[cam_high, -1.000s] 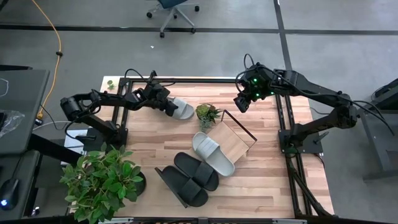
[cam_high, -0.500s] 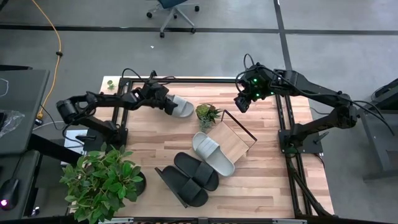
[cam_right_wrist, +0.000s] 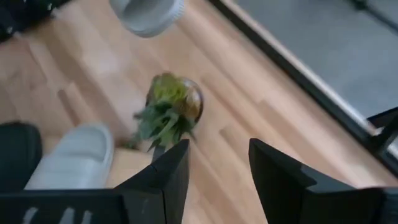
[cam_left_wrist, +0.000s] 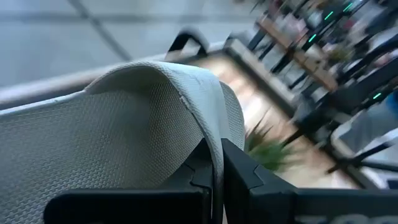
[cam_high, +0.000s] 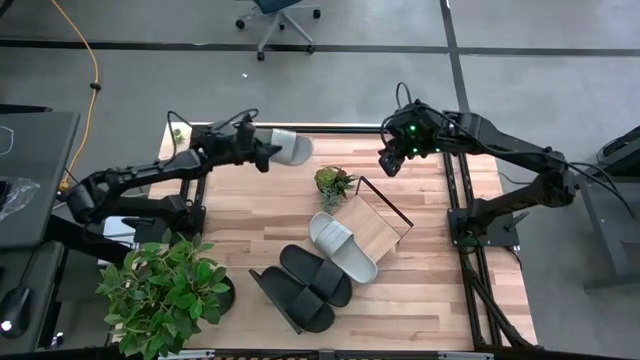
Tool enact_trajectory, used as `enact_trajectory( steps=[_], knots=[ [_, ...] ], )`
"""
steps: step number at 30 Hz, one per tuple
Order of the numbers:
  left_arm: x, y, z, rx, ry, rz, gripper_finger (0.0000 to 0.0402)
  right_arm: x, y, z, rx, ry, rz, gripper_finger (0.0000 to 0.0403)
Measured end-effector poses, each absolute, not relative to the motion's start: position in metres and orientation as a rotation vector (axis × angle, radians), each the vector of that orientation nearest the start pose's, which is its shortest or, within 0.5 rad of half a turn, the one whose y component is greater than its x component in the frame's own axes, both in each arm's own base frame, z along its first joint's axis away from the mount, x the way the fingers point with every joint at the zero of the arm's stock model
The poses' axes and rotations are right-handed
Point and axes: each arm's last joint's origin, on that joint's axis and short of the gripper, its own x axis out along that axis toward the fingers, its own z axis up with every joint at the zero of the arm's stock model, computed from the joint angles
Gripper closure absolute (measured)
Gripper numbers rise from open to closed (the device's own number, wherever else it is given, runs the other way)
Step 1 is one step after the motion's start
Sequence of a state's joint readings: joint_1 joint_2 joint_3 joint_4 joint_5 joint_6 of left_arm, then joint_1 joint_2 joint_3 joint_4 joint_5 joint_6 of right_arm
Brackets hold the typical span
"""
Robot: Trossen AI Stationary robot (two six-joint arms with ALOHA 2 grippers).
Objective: Pick and place slides into the shelf
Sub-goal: Put the gray slipper on the shelf
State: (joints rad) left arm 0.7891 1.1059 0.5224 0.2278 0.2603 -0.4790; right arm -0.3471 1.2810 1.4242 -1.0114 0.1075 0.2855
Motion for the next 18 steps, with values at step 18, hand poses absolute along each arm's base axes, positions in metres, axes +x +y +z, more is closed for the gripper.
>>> enact_trajectory(
  steps=[18],
  knots=[
    [0.189, 0.148, 0.360, -0.290, -0.333, 0.503, 0.0400, 0.184, -0.074, 0.443, 0.141, 0.310, -0.619, 0.0247]
  ],
)
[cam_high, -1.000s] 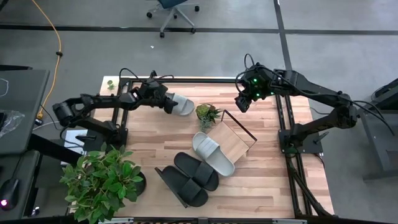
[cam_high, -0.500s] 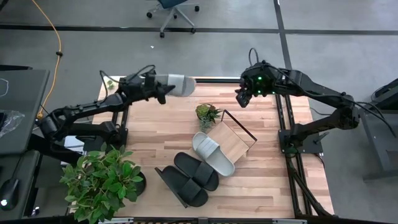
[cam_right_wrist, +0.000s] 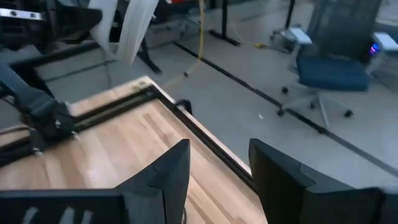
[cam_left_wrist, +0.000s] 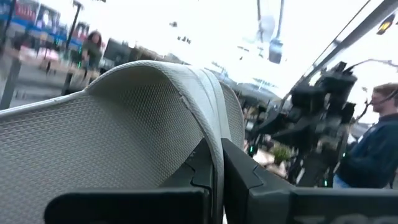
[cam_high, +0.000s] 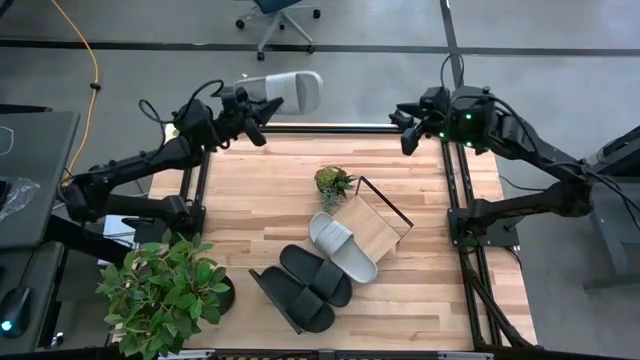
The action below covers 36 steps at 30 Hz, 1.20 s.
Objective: Pick and place slides into the shelf
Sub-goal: Put the gray slipper on the shelf
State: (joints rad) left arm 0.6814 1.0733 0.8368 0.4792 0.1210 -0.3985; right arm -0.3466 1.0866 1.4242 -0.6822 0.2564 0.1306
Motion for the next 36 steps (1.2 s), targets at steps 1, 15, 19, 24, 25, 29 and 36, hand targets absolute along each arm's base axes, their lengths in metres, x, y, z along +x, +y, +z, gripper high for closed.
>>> enact_trajectory(
  steps=[1, 15, 19, 24, 25, 29, 36],
  knots=[
    [0.192, 0.146, 0.367, -0.278, -0.350, 0.499, 0.0400, 0.184, -0.074, 0.444, 0.135, 0.295, -0.606, 0.0247],
    [0.274, 0.115, 0.416, -0.094, -0.294, 0.432, 0.0400, 0.202, -0.070, 0.457, 0.134, 0.126, -0.487, 0.0247],
    [0.292, 0.114, 0.418, -0.064, -0.257, 0.422, 0.0400, 0.204, -0.065, 0.458, 0.132, 0.120, -0.465, 0.0247],
    [0.302, 0.117, 0.423, -0.038, -0.248, 0.411, 0.0400, 0.206, -0.059, 0.459, 0.159, 0.108, -0.391, 0.0247],
    [0.304, 0.117, 0.424, -0.036, -0.251, 0.405, 0.0400, 0.206, -0.058, 0.460, 0.165, 0.103, -0.387, 0.0246],
    [0.307, 0.118, 0.424, -0.023, -0.242, 0.395, 0.0400, 0.206, -0.057, 0.460, 0.191, 0.095, -0.374, 0.0237],
    [0.309, 0.113, 0.422, -0.021, -0.225, 0.364, 0.0400, 0.206, -0.058, 0.462, 0.206, 0.065, -0.407, 0.0209]
  ],
)
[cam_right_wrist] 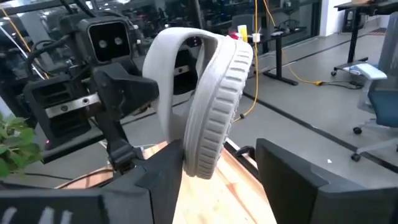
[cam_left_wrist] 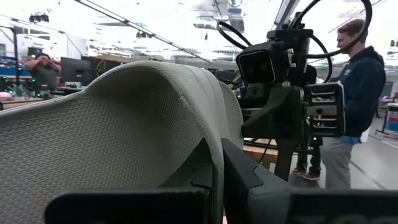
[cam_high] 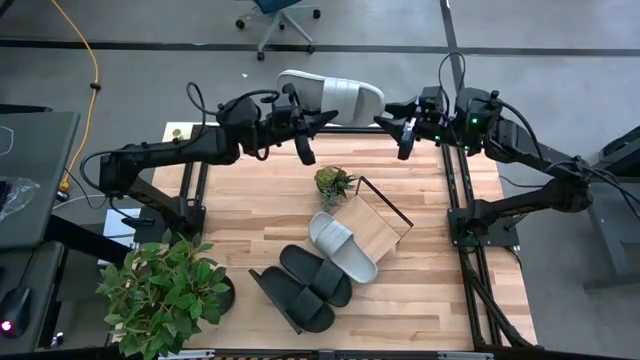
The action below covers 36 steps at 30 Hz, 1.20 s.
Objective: Pick and place slides into the shelf
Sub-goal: Put the gray slipper on the shelf
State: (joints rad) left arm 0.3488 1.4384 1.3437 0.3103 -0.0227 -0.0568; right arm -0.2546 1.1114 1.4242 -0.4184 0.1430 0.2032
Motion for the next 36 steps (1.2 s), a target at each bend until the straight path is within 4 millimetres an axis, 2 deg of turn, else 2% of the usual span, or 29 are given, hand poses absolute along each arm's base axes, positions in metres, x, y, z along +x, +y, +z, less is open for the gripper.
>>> enact_trajectory(
  steps=[7, 18, 23, 29, 36],
  knots=[
    [0.3097, 0.1116, 0.4223, -0.021, -0.223, 0.360, 0.0400, 0.2061, -0.0578, 0.4667, 0.176, 0.026, -0.401, 0.0224],
    [0.3094, 0.1116, 0.4223, -0.020, -0.220, 0.353, 0.0400, 0.2112, -0.0582, 0.4660, 0.178, 0.023, -0.363, 0.0322],
    [0.3093, 0.1115, 0.4220, -0.021, -0.215, 0.352, 0.0400, 0.2112, -0.0582, 0.4660, 0.172, 0.024, -0.363, 0.0352],
    [0.3094, 0.1117, 0.4211, -0.023, -0.204, 0.353, 0.0394, 0.2113, -0.0583, 0.4658, 0.153, 0.029, -0.365, 0.0370],
    [0.3099, 0.1122, 0.4178, -0.029, -0.169, 0.349, 0.0362, 0.2074, -0.0575, 0.4677, 0.126, 0.024, -0.380, 0.0373]
  ],
)
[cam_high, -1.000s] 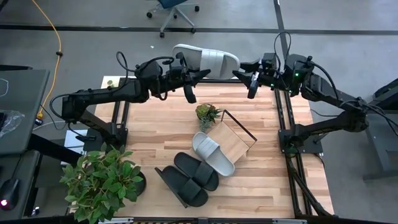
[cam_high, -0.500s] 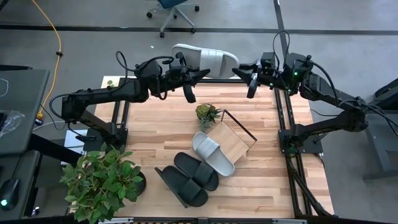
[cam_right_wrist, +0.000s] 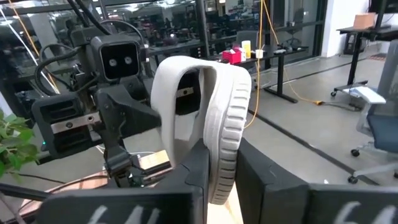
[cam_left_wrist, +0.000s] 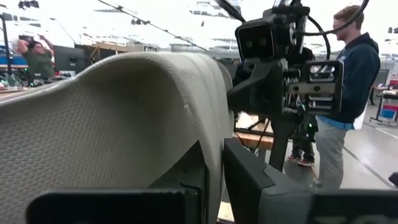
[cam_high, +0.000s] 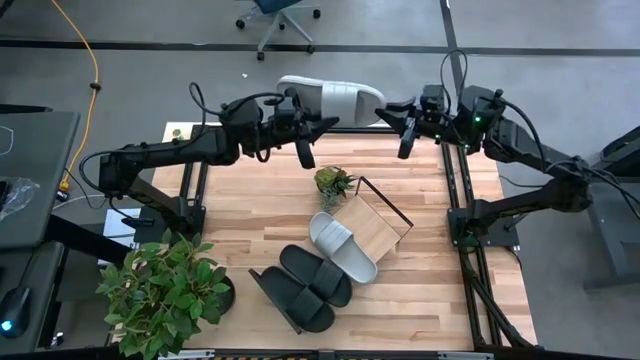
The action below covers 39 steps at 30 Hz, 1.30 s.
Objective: Pick and place slides into the shelf
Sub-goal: Put the gray slipper on the shelf
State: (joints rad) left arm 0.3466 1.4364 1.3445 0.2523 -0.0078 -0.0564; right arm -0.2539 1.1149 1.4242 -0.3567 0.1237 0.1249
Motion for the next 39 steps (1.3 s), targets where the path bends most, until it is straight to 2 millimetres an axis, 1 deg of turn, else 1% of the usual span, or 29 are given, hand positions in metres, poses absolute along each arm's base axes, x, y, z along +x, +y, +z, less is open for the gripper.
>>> enact_trajectory(
  steps=[6, 10, 13, 19, 24, 29, 31, 34, 37, 39],
  knots=[
    [0.310, 0.112, 0.415, -0.025, -0.142, 0.355, 0.0336, 0.190, -0.055, 0.476, 0.089, -0.013, -0.433, 0.0375],
    [0.310, 0.113, 0.415, -0.008, -0.139, 0.361, 0.0327, 0.173, -0.052, 0.480, 0.070, -0.025, -0.486, 0.0375],
    [0.310, 0.113, 0.415, -0.007, -0.138, 0.361, 0.0326, 0.157, -0.048, 0.482, 0.069, -0.021, -0.491, 0.0375],
    [0.311, 0.113, 0.414, -0.003, -0.121, 0.363, 0.0329, 0.125, -0.040, 0.476, 0.111, 0.071, -0.502, 0.0375],
    [0.311, 0.113, 0.412, -0.005, -0.100, 0.357, 0.0328, 0.102, -0.034, 0.474, 0.120, 0.091, -0.524, 0.0375],
    [0.310, 0.111, 0.412, 0.060, -0.080, 0.332, 0.0328, 0.080, -0.029, 0.469, 0.120, 0.132, -0.526, 0.0375],
    [0.310, 0.110, 0.411, 0.072, -0.068, 0.302, 0.0327, 0.075, -0.026, 0.466, 0.123, 0.159, -0.475, 0.0375],
    [0.308, 0.109, 0.415, 0.086, 0.001, 0.260, 0.0327, 0.074, -0.023, 0.463, 0.153, 0.183, -0.386, 0.0375],
    [0.303, 0.107, 0.427, 0.141, 0.118, 0.245, 0.0324, 0.078, -0.022, 0.462, 0.176, 0.203, -0.334, 0.0375],
    [0.298, 0.105, 0.437, 0.177, 0.185, 0.252, 0.0312, 0.082, -0.022, 0.460, 0.181, 0.225, -0.311, 0.0375]
  ],
)
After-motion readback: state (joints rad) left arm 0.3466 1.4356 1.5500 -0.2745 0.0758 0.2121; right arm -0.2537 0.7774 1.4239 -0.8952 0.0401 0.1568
